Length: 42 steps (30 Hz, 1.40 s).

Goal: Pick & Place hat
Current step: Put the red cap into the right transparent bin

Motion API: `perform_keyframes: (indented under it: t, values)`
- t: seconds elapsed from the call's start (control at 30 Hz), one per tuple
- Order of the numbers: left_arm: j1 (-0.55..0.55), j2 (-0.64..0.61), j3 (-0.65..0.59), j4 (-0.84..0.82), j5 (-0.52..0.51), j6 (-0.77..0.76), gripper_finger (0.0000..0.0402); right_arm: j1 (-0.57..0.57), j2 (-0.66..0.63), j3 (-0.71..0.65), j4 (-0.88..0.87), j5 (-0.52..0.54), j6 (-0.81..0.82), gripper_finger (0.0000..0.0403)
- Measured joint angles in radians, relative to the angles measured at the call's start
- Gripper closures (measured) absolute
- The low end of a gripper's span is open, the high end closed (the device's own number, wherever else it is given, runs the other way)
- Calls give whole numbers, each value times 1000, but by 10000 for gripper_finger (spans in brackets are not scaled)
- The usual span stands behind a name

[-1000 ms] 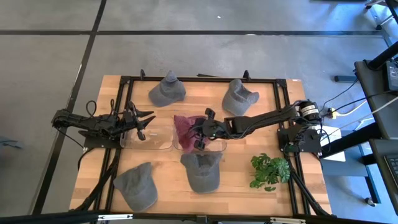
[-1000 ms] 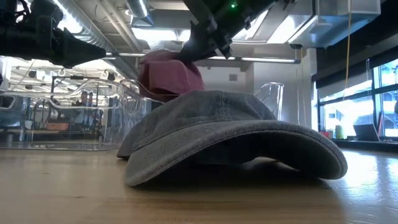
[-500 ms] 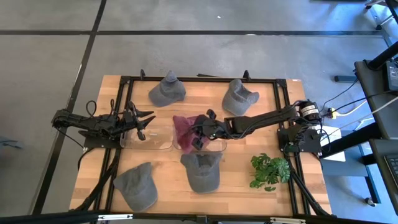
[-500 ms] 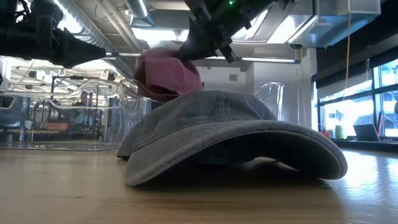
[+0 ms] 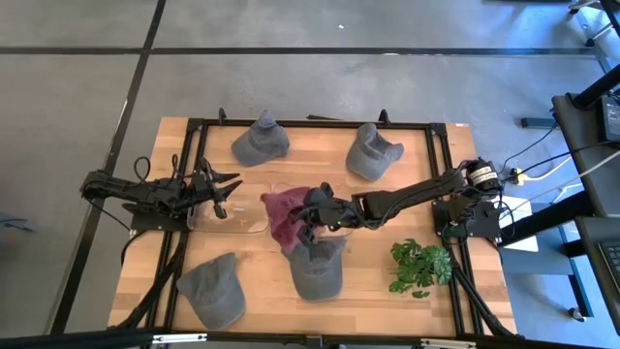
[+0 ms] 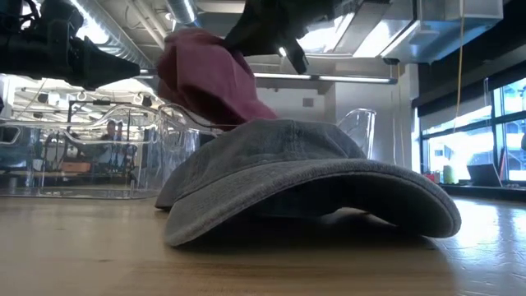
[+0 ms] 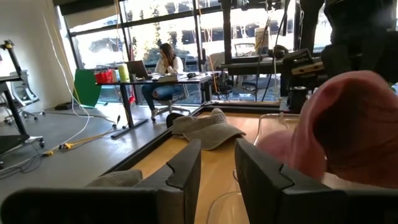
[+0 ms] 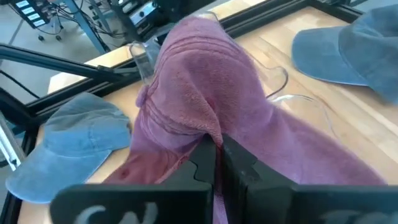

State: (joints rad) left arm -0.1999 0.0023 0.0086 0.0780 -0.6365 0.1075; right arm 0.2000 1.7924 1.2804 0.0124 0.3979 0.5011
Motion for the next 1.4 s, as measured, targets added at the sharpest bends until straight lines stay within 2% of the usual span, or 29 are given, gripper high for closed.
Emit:
perform_keyframes:
  t: [0.27,0.5,0.73,0.93,1.4]
  values:
    - [0,0,0,0,0,-8,306,-13,-5,0,-20,-1,4,392]
    - [0,0,0,0,1,-9,306,-80,-5,0,-27,17,21,392]
    - [0,0,0,0,1,-15,306,-113,-5,0,-119,19,74,378]
    - [0,0,0,0,1,-15,306,-113,-5,0,-113,20,3,365]
    - [0,0,0,0,1,-15,306,-144,-5,0,-100,28,-12,274]
